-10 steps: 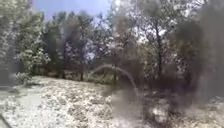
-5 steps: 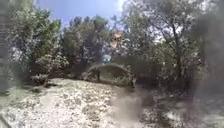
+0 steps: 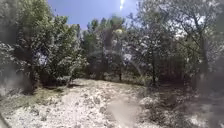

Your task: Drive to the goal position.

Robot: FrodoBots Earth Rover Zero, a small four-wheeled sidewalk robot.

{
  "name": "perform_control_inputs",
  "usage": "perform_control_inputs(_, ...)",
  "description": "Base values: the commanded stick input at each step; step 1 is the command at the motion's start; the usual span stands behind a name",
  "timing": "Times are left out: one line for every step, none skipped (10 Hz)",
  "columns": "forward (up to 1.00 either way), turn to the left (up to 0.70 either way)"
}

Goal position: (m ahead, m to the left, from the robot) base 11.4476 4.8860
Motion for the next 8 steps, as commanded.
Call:
perform_control_inputs(0.00,0.00)
perform_control_inputs(0.50,0.00)
perform_control_inputs(0.50,0.09)
perform_control_inputs(0.50,0.33)
perform_control_inputs(0.50,0.50)
perform_control_inputs(0.50,0.50)
perform_control_inputs(0.50,0.50)
perform_control_inputs(0.50,0.50)
